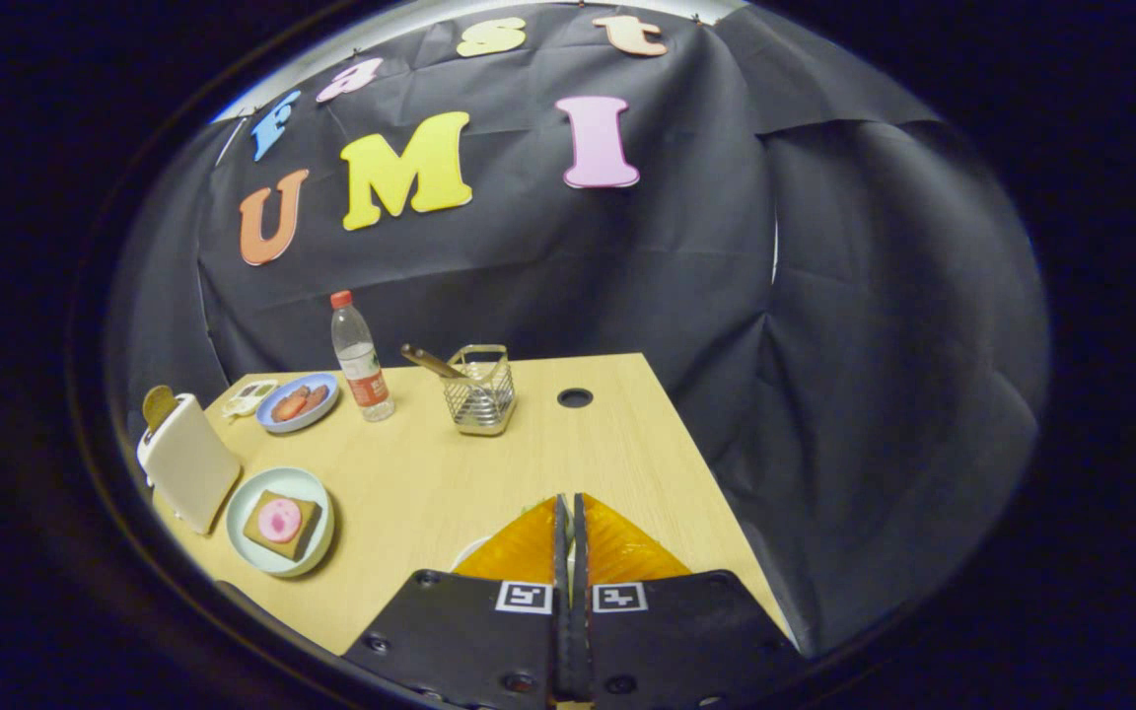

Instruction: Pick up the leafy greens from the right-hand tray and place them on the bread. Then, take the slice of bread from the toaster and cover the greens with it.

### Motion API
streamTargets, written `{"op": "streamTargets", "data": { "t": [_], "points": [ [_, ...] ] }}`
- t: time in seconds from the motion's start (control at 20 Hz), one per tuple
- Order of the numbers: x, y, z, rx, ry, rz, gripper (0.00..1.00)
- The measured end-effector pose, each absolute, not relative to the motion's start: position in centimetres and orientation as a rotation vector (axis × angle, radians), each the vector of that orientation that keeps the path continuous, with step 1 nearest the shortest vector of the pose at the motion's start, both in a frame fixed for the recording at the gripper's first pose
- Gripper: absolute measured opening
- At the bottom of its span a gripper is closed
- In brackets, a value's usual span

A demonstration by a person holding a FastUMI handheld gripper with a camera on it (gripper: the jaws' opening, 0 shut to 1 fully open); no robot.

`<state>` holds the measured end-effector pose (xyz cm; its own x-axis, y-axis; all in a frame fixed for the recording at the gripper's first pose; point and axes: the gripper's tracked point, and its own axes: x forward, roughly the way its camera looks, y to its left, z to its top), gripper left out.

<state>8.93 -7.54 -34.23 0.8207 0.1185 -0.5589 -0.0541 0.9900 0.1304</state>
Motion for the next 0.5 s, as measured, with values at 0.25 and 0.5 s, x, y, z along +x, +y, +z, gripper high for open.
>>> {"op": "streamTargets", "data": {
  "t": [0.25, 0.5],
  "points": [
    [8.3, -4.5, -29.8, 0.077, 0.577, 0.072, 0.00],
    [7.9, 2.9, -25.3, 0.025, 0.529, 0.111, 0.01]
  ]
}}
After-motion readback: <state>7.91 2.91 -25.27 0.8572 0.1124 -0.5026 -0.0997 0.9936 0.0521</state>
